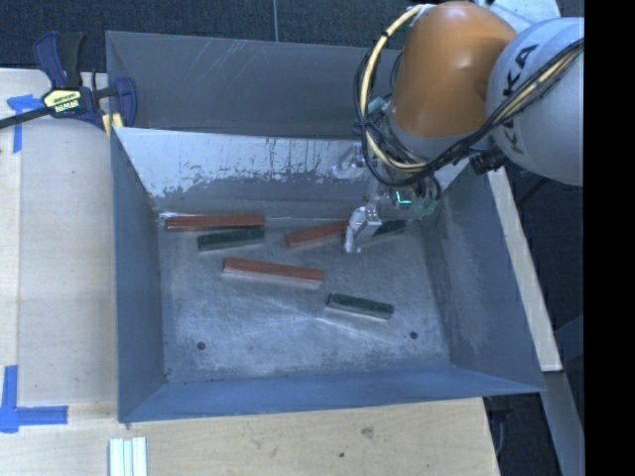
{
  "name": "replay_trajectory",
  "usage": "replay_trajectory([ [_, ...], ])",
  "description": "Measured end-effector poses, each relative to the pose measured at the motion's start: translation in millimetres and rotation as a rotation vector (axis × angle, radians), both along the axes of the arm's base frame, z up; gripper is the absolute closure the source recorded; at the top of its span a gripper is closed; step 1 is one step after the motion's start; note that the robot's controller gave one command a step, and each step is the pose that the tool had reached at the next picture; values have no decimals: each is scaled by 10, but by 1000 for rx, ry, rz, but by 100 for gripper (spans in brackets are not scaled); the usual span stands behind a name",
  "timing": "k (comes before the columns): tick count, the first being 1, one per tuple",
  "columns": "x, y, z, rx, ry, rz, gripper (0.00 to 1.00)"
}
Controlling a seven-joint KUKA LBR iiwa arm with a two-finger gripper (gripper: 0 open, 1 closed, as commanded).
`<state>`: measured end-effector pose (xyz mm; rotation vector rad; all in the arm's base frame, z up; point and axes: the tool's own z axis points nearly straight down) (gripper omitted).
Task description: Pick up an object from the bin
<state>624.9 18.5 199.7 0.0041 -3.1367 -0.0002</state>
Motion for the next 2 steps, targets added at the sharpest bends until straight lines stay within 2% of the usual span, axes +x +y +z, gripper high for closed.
replay_trajectory([
  [1,16,0,53,0,-9,0,0],
  [2,-171,-53,-567,0,-13,-3,0],
])
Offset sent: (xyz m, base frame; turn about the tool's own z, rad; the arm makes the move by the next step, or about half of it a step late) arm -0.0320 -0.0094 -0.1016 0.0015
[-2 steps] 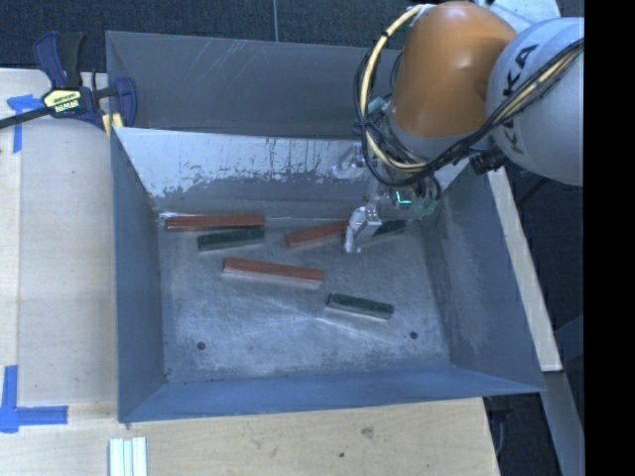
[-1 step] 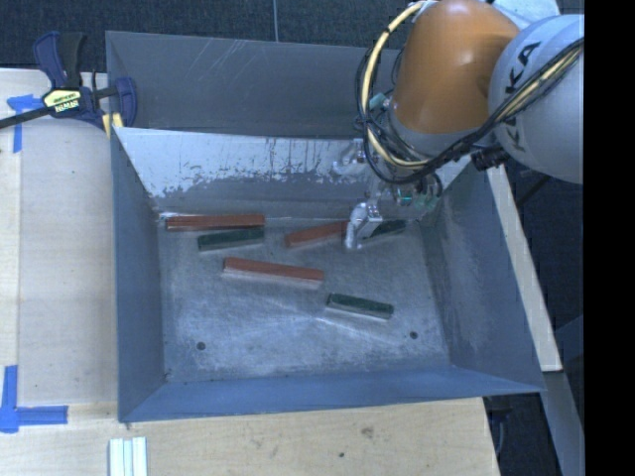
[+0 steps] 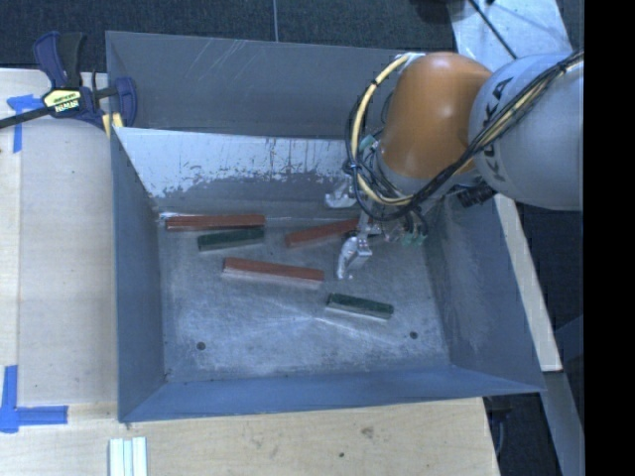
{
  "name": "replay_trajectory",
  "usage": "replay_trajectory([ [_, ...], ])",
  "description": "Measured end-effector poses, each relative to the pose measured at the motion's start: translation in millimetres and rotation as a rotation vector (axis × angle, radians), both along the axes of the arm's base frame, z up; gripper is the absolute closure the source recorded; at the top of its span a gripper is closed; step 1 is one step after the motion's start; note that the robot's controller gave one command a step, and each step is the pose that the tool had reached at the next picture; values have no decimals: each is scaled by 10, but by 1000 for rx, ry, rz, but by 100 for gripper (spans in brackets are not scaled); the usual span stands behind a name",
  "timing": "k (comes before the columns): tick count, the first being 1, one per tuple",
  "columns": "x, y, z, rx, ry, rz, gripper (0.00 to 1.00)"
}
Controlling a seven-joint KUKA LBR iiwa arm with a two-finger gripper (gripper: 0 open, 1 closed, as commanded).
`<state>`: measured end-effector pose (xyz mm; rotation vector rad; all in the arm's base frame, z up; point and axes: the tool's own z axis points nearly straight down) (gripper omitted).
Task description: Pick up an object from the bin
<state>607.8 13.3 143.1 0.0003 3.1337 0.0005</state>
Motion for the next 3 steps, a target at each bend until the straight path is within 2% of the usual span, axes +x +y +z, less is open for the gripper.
replay_trajectory([
  [1,172,96,-617,0,-10,50,100],
  [2,172,96,-617,0,-10,50,100],
  [3,109,234,910,1,1,-24,100],
])
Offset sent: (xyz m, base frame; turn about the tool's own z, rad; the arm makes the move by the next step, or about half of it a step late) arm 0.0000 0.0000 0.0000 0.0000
